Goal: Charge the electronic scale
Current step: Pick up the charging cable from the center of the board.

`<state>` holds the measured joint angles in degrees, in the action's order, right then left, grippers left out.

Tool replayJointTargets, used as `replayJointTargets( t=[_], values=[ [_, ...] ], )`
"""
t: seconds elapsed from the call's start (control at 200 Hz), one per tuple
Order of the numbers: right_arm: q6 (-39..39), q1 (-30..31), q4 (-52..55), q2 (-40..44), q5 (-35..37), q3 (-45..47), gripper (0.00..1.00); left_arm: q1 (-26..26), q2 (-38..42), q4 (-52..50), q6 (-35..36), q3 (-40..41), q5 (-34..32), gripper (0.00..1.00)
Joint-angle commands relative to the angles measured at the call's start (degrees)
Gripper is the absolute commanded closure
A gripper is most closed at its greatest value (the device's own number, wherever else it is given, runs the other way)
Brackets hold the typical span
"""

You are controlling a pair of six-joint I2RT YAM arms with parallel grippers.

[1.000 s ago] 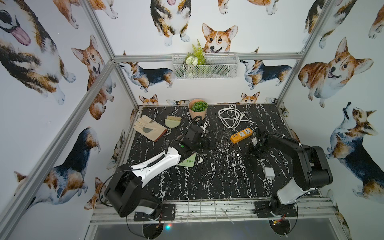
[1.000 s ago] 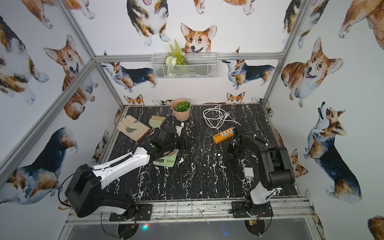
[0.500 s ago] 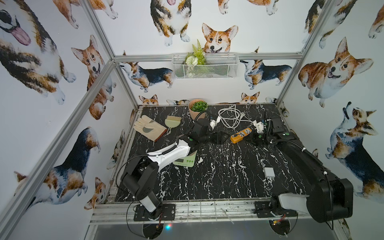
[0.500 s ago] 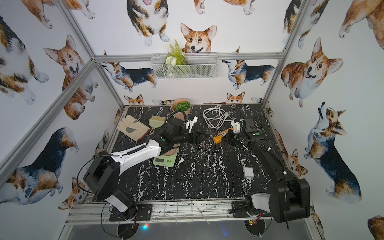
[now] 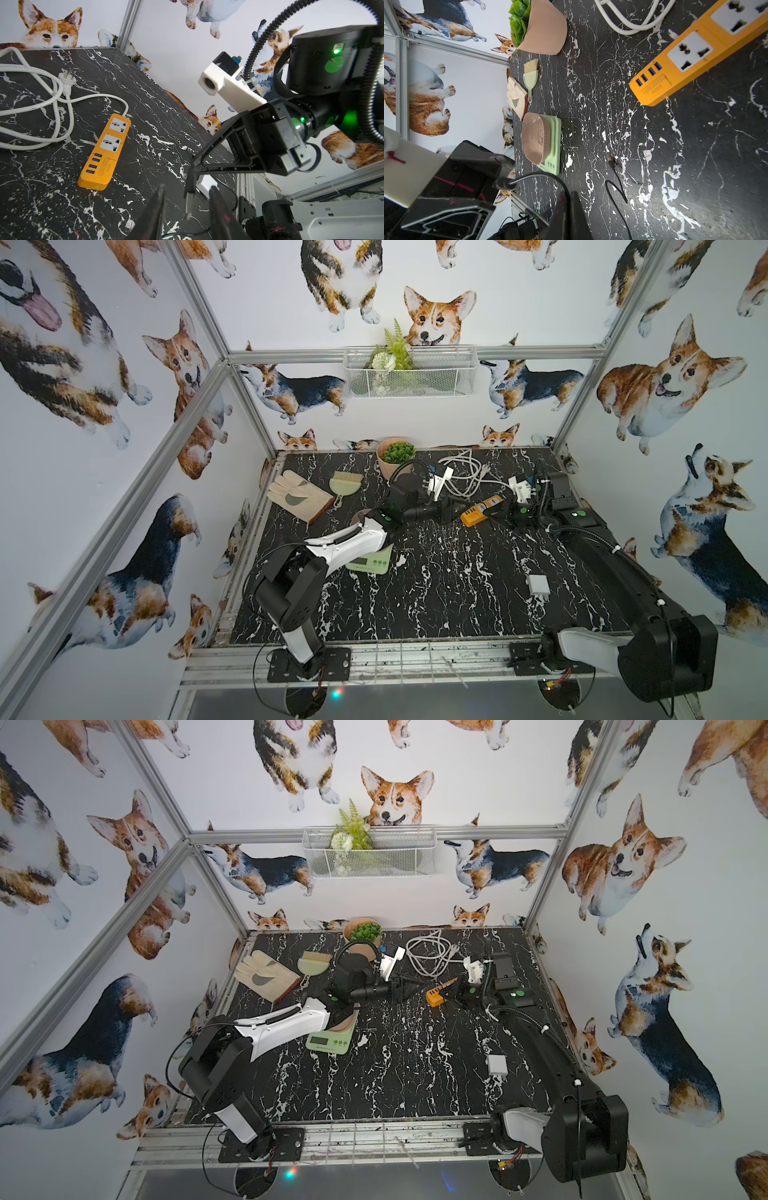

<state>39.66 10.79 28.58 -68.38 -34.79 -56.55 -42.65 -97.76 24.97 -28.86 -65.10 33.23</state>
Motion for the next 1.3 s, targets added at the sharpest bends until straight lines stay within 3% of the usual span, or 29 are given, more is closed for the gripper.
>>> replayJointTargets(
  t=[0.0, 0.15, 0.37, 0.62, 0.866, 0.976, 1.126, 1.296],
  values=[
    [2.0, 0.0, -2.5, 0.5, -1.4, -0.1, 1.0, -0.1, 0.3, 2.0, 0.7, 0.7, 0.4, 0.63],
    [2.1, 0.0, -2.7, 0.7, -1.5, -0.2, 1.0, -0.1, 0.9, 1.9, 1.1, 1.3, -0.3, 0.68],
    [1.5, 0.0, -3.9, 1.3, -2.2, 0.7, 1.0, -0.1, 1.5, 2.5, 1.5, 1.3, 0.3, 0.85],
    [0.9, 0.0, -3.9, 1.2, -2.4, 0.8, 1.0, -0.4, 1.7, 0.6, 2.6, 0.1, 1.6, 0.77],
    [0.1, -0.1, -3.7, 1.3, -2.6, 0.7, 1.0, -0.9, 1.8, 0.8, 2.7, 0.3, 1.2, 0.9],
    [-2.4, -0.9, -4.8, 1.8, -5.7, 0.4, 0.87, -0.9, 2.2, 0.5, 2.7, 0.2, 1.8, 0.93],
    [-8.2, -1.8, -12.5, 3.6, -14.8, 1.1, 0.54, -0.4, 2.3, -2.6, 2.2, -1.6, 5.9, 0.94],
    [-11.5, -2.8, -22.5, 3.1, -24.8, 1.6, 0.51, 1.6, 2.3, -9.2, 0.1, -5.1, 15.7, 0.95]
  ],
)
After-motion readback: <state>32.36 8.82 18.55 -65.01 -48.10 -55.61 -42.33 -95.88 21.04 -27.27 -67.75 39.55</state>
